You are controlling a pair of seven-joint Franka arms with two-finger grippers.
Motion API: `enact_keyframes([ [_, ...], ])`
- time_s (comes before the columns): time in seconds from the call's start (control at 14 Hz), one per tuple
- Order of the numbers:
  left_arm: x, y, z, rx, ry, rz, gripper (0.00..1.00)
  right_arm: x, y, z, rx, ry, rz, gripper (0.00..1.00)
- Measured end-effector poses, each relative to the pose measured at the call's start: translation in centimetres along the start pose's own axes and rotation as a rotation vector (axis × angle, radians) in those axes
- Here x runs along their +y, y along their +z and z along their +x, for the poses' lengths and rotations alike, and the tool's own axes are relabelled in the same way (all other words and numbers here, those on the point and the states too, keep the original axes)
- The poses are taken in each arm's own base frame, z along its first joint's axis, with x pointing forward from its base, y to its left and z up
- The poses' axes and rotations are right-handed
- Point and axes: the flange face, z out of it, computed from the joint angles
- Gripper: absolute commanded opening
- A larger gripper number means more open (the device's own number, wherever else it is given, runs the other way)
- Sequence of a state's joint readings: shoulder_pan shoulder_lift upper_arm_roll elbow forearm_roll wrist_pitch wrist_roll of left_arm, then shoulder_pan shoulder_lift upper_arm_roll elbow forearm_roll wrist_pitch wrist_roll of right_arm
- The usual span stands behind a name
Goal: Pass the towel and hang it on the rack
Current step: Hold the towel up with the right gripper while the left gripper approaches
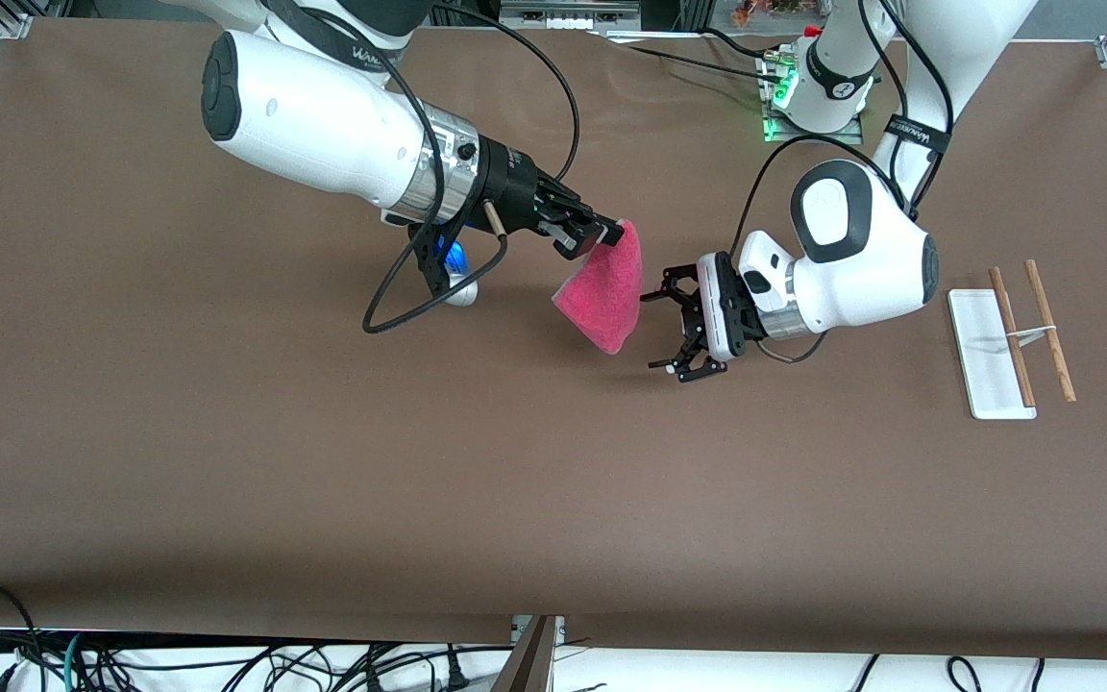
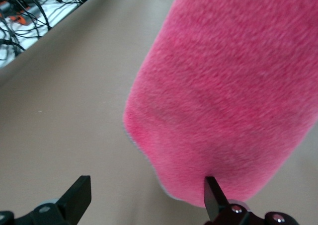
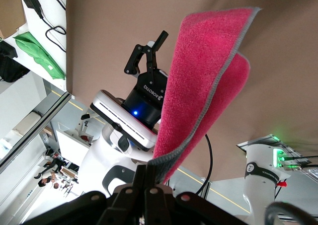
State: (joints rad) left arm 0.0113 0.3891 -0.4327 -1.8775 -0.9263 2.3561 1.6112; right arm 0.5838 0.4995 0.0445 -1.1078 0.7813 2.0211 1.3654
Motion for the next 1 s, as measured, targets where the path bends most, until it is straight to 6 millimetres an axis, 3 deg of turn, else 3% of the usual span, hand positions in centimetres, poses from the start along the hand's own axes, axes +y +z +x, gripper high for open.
enact_keyframes([
  [0.28,1.2,1.9,-0.6,-0.029,0.065,0.016,1.0,0.0,0.0,0.0,0.0,0.0,0.0,0.0],
  [0.57,1.5,2.4,-1.4,-0.032,0.111,0.002,1.0,0.0,0.0,0.0,0.0,0.0,0.0,0.0],
  [0.93,3.2,4.0,-4.0,0.139,0.184,-0.042,0.99,0.0,0.0,0.0,0.0,0.0,0.0,0.0],
  [1.0,3.6,4.4,-4.3,0.164,0.185,-0.059,0.93,0.0,0.0,0.0,0.0,0.0,0.0,0.0],
])
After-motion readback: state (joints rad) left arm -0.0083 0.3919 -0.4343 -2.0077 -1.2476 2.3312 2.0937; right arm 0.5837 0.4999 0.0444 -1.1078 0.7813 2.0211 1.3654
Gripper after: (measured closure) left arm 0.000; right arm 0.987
